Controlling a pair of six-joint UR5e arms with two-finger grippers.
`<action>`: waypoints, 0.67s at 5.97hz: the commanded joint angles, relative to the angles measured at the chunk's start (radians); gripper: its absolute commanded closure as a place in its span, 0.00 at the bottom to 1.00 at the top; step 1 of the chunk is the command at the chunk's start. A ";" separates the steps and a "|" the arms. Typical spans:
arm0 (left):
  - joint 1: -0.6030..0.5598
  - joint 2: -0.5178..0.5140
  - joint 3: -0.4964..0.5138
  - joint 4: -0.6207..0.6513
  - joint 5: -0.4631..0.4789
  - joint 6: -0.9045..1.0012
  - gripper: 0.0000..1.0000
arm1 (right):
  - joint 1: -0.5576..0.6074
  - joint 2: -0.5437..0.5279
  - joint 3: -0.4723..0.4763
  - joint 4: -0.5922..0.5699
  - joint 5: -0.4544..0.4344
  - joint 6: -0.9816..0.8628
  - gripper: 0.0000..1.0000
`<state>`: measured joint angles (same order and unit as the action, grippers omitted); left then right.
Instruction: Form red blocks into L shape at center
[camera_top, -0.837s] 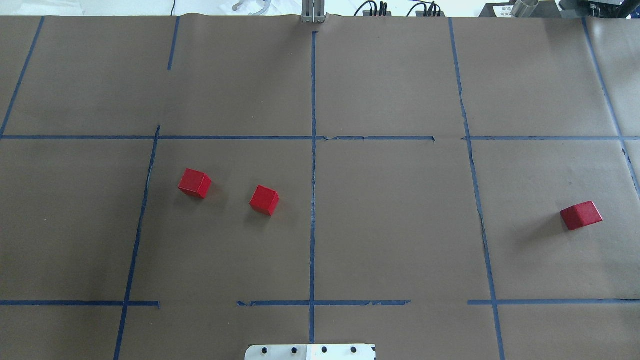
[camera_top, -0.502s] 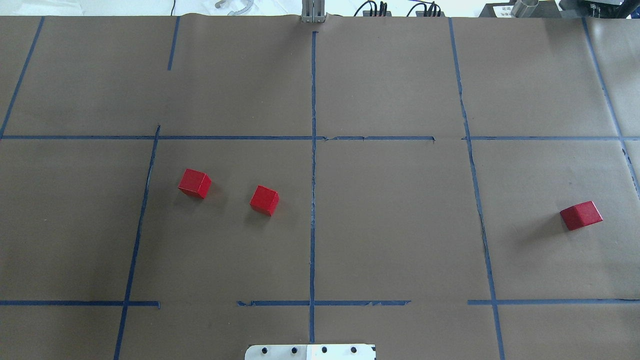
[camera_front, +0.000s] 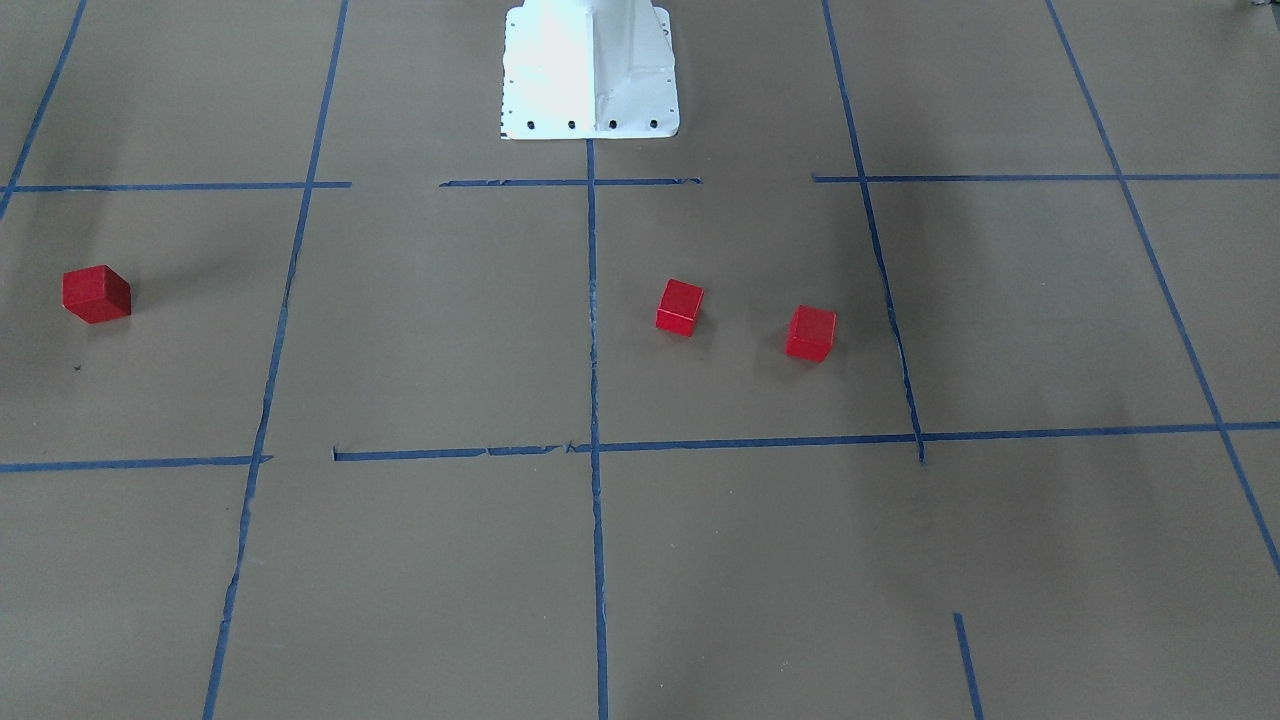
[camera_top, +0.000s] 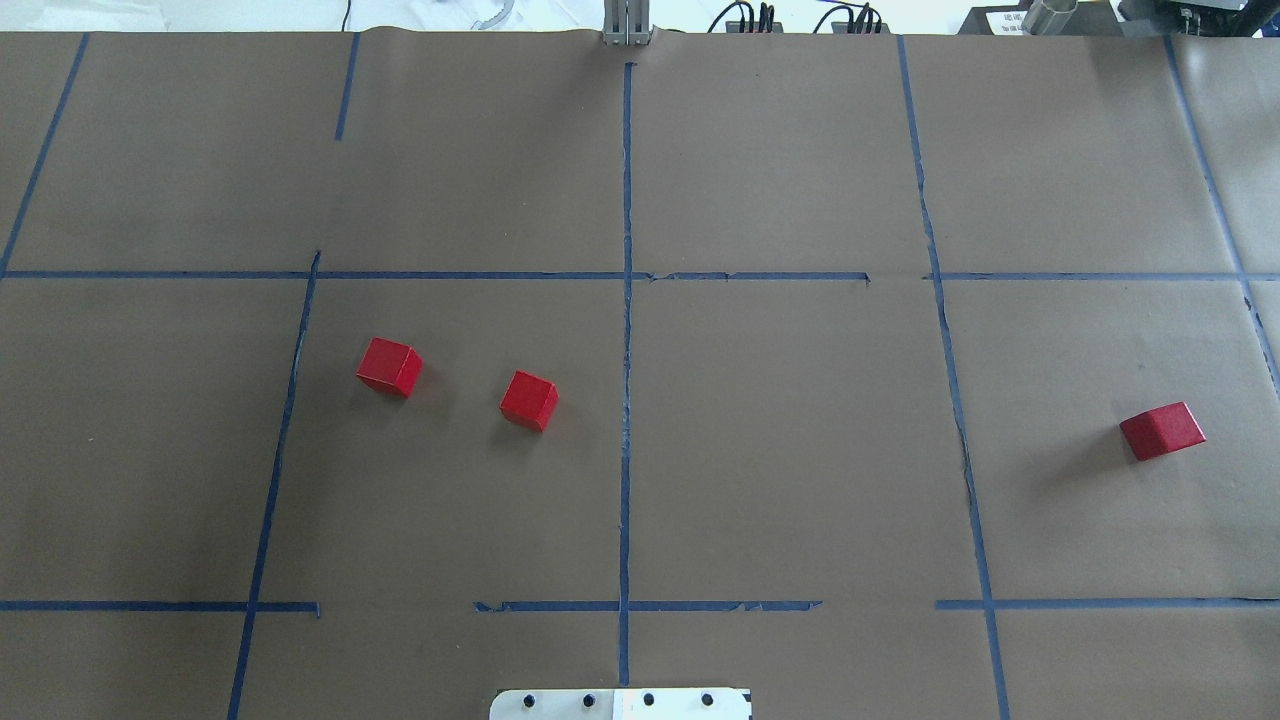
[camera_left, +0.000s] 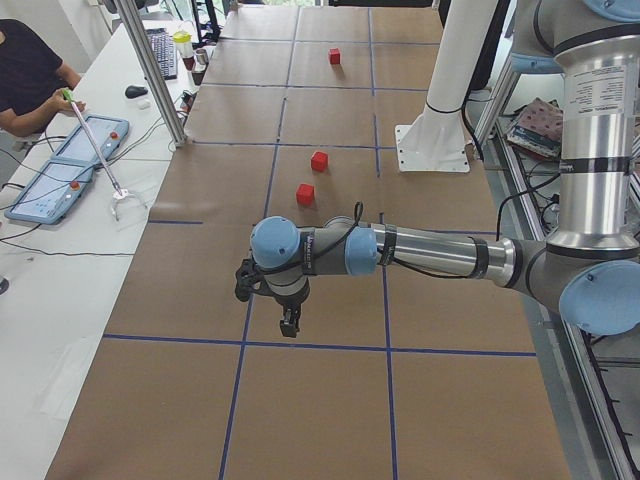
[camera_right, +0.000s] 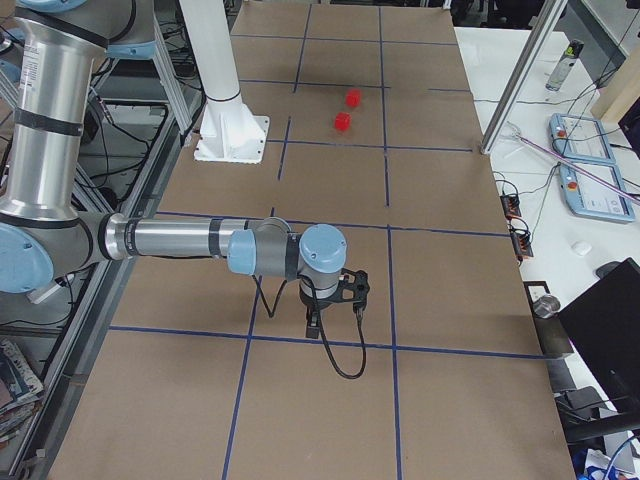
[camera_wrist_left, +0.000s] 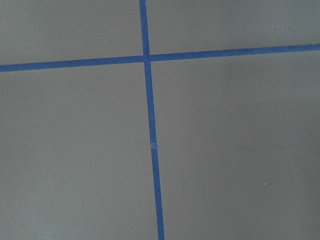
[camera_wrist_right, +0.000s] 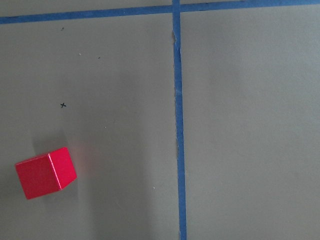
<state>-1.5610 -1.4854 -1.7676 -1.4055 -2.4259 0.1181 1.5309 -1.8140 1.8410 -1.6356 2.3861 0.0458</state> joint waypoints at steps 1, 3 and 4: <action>-0.001 0.017 -0.003 -0.007 -0.001 0.001 0.00 | -0.005 0.005 0.006 0.023 0.001 -0.004 0.00; 0.001 0.017 -0.003 -0.009 -0.002 0.002 0.00 | -0.015 -0.008 -0.003 0.147 -0.001 -0.001 0.00; 0.001 0.017 -0.004 -0.009 -0.002 0.002 0.00 | -0.053 -0.007 0.003 0.151 0.004 0.006 0.00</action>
<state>-1.5606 -1.4684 -1.7707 -1.4141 -2.4279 0.1196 1.5074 -1.8201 1.8402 -1.5000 2.3864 0.0465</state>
